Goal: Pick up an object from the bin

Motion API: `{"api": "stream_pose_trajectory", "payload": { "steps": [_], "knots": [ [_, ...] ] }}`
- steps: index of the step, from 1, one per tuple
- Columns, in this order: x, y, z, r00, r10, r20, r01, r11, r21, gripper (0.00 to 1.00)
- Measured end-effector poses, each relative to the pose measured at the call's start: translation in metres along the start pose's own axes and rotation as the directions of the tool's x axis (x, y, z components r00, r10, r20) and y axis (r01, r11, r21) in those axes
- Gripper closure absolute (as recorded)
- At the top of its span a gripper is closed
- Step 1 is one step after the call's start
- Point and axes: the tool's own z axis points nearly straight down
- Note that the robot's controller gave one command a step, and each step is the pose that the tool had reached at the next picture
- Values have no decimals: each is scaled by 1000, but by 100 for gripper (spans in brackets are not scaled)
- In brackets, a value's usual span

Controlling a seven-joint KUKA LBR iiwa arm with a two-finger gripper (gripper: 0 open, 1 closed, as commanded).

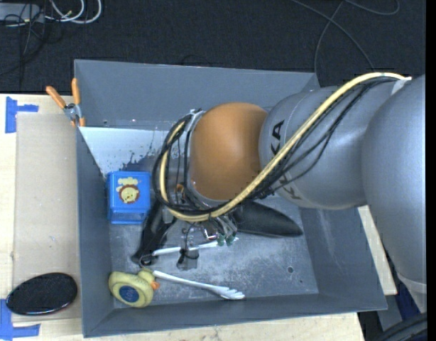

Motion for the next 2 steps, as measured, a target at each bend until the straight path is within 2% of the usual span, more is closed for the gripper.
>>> {"api": "stream_pose_trajectory", "payload": {
  "steps": [1, 2],
  "knots": [
    [5, -9, 29, 978, -210, 1, 210, 978, -1, 0],
    [7, -5, 59, 952, -306, 2, 306, 952, -2, 0]
  ]
}}
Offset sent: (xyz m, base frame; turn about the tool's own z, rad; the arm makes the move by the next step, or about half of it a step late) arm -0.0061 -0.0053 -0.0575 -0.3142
